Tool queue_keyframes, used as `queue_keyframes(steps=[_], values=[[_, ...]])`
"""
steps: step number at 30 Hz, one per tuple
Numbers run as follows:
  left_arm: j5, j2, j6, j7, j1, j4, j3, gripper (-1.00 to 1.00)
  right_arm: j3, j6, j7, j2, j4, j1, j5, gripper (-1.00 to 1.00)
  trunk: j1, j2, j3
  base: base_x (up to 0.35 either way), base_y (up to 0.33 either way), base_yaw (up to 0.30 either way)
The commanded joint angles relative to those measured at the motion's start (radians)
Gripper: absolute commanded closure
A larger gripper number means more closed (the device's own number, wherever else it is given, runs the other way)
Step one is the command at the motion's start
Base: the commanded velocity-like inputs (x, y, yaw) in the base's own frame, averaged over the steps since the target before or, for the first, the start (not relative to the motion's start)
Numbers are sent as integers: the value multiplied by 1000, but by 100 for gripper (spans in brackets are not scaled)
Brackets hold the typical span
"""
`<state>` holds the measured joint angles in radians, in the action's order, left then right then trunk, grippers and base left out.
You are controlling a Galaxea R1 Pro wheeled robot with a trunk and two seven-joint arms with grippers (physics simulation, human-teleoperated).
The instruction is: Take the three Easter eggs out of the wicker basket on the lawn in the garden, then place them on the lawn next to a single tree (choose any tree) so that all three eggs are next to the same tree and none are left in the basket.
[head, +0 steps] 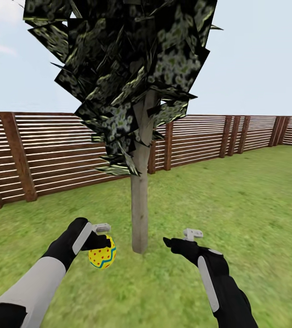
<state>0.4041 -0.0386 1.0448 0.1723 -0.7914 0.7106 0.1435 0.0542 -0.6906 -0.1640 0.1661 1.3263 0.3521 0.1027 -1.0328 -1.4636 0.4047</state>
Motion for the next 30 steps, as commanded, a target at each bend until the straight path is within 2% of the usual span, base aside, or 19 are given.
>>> queue_keyframes(steps=[1, 12, 30], values=[[10, -1, 2, 9, -1, 1, 5, 100, 3, -6, -2, 1, 1, 1, 6, -100, 4, 7, -2, 0, 0, -7], [9, 13, 2, 13, 0, 0, 5, 100, 5, -7, 0, 1, -10, 1, 6, -100, 46, 84, -21, 0, 0, -1], [9, 15, 2, 15, 0, 0, 5, 100, 4, -8, 1, 1, -14, 1, 5, -100, 115, 210, -47, 0, 0, 0]])
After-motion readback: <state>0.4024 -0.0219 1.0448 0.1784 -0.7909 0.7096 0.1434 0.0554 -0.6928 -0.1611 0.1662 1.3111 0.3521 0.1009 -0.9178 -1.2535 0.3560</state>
